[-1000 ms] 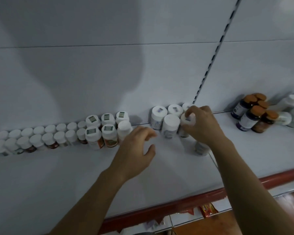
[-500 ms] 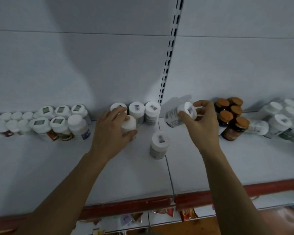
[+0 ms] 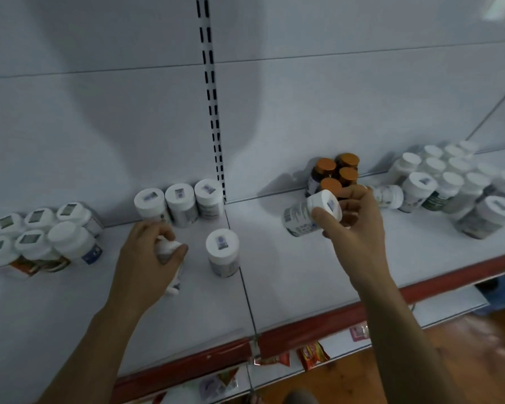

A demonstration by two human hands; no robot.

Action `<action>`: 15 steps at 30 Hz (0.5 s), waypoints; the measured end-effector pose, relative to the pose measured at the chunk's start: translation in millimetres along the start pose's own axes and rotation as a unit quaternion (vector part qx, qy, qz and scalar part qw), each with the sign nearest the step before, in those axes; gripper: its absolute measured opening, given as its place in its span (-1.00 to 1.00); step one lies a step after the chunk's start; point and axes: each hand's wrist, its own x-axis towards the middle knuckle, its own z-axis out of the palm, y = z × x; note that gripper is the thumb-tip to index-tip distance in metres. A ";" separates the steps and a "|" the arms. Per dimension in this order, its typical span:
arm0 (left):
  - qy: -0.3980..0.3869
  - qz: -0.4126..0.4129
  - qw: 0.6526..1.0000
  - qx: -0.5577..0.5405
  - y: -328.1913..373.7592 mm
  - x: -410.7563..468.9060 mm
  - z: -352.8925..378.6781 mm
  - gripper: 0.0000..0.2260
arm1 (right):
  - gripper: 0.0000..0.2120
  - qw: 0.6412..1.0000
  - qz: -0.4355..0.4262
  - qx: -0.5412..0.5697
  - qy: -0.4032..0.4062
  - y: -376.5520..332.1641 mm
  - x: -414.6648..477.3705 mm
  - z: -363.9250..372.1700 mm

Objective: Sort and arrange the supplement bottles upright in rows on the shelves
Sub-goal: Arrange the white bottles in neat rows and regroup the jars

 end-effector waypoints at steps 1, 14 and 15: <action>-0.004 -0.007 1.000 -0.003 3.0 1.3 -1.1 -0.78 | -0.64 1.000 -0.003 0.002 0.002 2.3 0.0 -1.9; 0.195 0.102 0.961 -0.168 191.3 56.4 49.9 -0.74 | -0.62 0.999 -0.030 0.024 -0.011 11.9 69.2 -112.6; 0.177 0.111 0.961 -0.184 212.2 59.2 70.6 -0.72 | -0.64 0.999 -0.035 0.014 -0.001 15.0 80.7 -135.4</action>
